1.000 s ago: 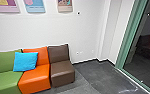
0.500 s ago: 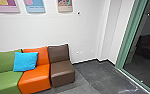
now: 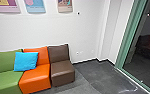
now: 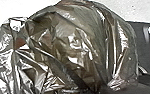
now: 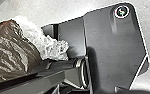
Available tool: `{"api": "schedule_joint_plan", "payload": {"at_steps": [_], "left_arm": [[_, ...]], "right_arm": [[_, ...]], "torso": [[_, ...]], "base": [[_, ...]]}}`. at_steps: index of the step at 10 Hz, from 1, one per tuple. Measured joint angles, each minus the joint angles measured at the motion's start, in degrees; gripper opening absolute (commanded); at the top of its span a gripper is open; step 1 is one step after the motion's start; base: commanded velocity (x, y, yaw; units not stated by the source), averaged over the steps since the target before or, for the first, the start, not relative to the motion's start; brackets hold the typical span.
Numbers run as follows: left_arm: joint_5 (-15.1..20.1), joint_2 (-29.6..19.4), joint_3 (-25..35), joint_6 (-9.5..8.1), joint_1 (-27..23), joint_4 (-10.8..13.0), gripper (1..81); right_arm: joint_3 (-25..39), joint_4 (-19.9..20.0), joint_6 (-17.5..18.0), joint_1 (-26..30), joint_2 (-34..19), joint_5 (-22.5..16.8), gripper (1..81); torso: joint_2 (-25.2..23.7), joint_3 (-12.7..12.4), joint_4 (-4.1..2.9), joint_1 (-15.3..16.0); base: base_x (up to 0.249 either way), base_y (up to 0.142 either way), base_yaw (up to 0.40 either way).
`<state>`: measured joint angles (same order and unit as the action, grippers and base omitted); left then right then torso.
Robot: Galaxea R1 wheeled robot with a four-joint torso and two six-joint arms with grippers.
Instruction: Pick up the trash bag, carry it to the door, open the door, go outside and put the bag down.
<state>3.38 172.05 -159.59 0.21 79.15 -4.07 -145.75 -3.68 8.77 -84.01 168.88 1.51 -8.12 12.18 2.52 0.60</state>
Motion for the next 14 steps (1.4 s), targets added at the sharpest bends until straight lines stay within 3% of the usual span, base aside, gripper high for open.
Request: {"api": "schedule_joint_plan", "payload": {"at_steps": [10, 14], "left_arm": [[0.7, 0.0, 0.0, 0.0, 0.7, 0.5, 1.0], [0.4, 0.2, -0.1, 0.0, 0.3, 0.5, 1.0]], "right_arm": [[0.0, -0.1, 0.0, -0.6, -0.1, 0.0, 81.1], [-0.1, -2.2, -0.2, -0.9, 0.9, 0.0, 81.1]], "torso": [[0.0, 0.0, 0.0, -0.1], [0.0, 0.0, 0.0, -0.1]], "base": [[0.0, 0.0, -0.103], [0.0, 0.0, -0.166]]}}
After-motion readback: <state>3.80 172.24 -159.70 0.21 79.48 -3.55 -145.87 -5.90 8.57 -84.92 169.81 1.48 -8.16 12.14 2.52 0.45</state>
